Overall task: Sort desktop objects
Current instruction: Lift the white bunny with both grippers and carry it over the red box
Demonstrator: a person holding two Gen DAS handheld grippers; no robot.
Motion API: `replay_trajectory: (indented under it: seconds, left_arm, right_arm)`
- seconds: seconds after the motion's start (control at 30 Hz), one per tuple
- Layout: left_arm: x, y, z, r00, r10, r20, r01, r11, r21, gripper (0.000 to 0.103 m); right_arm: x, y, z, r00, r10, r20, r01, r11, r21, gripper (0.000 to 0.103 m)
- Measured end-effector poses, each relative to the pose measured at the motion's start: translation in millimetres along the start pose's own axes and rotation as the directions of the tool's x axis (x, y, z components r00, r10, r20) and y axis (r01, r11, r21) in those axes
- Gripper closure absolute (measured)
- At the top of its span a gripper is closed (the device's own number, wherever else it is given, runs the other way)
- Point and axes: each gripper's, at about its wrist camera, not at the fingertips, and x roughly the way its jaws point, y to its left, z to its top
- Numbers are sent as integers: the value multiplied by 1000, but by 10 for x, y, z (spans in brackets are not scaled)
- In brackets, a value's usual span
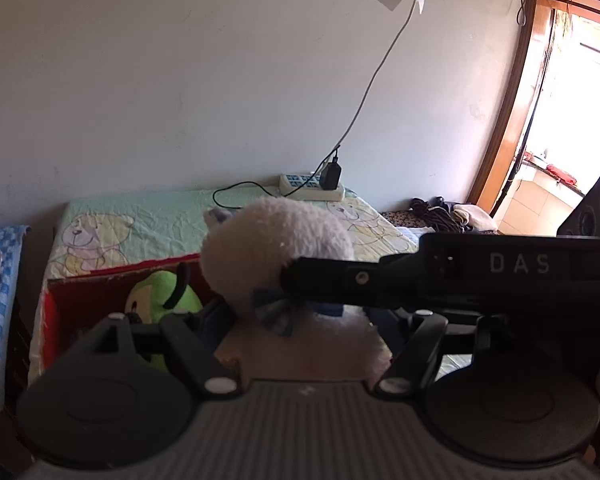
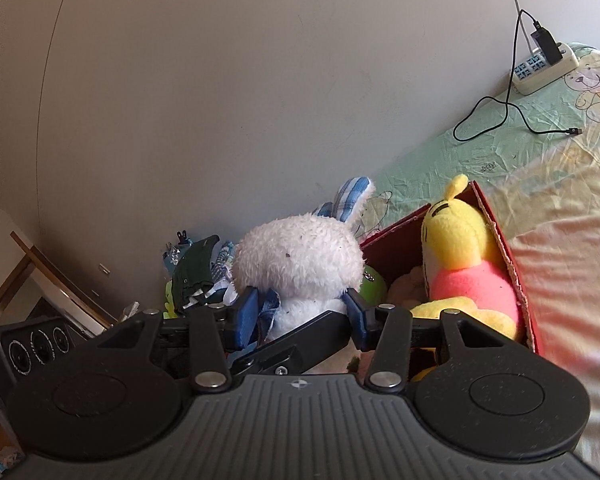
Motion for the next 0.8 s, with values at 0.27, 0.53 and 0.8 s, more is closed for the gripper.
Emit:
replay_trajectory:
  seconds: [0.27, 0.53, 0.8]
  left_arm:
    - [232, 223, -47, 998, -35, -53, 34, 999, -27, 30]
    - [387, 404, -67, 995, -42, -86, 37, 998, -56, 29]
    - [432, 557, -146, 991, -47, -125, 36, 996, -83, 29]
  right_arm:
    - [201, 16, -34, 996, -82, -29, 82, 997, 10, 53]
    - [419, -29, -52, 989, -141, -47, 141, 990, 8, 53]
    - [618, 50, -99, 975, -210, -78, 203, 975, -85, 53]
